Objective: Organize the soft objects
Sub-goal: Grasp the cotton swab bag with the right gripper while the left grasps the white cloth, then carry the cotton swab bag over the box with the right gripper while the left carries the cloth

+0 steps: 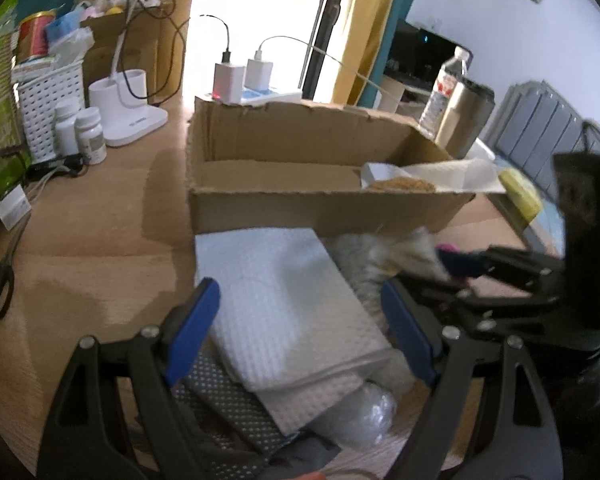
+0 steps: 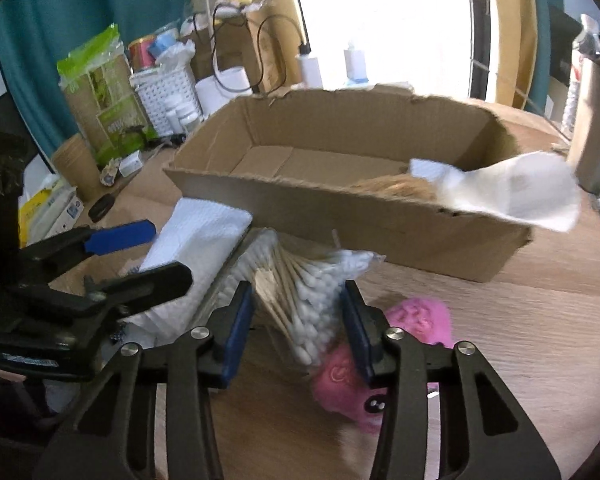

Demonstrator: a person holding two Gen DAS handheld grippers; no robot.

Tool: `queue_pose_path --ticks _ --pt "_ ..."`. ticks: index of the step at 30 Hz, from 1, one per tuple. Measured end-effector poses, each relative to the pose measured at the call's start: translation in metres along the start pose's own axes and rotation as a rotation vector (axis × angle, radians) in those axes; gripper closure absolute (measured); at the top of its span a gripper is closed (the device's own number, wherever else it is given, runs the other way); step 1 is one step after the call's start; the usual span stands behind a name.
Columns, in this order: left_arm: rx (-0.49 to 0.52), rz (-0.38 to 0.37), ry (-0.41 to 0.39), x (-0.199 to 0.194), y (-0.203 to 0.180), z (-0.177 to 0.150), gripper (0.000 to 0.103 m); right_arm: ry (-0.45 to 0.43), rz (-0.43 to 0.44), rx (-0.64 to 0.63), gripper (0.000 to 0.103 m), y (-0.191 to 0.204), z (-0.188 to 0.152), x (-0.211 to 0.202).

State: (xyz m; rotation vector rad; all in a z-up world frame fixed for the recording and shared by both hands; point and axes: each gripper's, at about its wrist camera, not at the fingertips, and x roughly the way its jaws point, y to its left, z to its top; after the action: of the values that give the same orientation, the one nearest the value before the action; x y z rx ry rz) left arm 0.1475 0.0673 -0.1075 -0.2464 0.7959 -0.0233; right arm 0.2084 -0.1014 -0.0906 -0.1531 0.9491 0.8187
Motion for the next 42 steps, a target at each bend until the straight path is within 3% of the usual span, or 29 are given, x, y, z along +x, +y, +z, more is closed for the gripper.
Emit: queue_pose_path --ticks 8,11,12,14,16,19,25,42 --pt "0.031 0.076 0.087 0.022 -0.008 -0.002 0.019 -0.05 -0.004 0.011 0.057 -0.016 -0.003 -0.023" --pt "0.034 0.07 0.083 0.021 -0.009 -0.003 0.021 -0.056 -0.001 0.021 0.057 -0.019 -0.004 -0.025" --pt "0.036 0.062 0.077 0.02 -0.009 -0.004 0.024 -0.058 0.001 0.024 0.057 -0.019 -0.004 -0.025" --pt "0.035 0.055 0.086 0.02 -0.009 -0.005 0.047 -0.063 0.005 0.028 0.057 -0.02 -0.004 -0.026" --pt "0.031 0.063 0.1 0.021 -0.008 -0.005 0.05 -0.065 0.008 0.028 0.057 -0.02 -0.005 -0.026" --pt "0.033 0.058 0.08 0.015 -0.008 -0.005 0.067 -0.067 0.009 0.025 0.057 -0.019 -0.005 -0.027" --pt "0.049 0.042 0.052 0.004 -0.012 -0.003 0.086 -0.079 0.008 0.024 0.057 -0.018 -0.006 -0.031" --pt "0.025 -0.016 -0.056 -0.036 -0.007 0.012 0.089 -0.142 0.006 -0.019 0.057 0.0 0.004 -0.054"
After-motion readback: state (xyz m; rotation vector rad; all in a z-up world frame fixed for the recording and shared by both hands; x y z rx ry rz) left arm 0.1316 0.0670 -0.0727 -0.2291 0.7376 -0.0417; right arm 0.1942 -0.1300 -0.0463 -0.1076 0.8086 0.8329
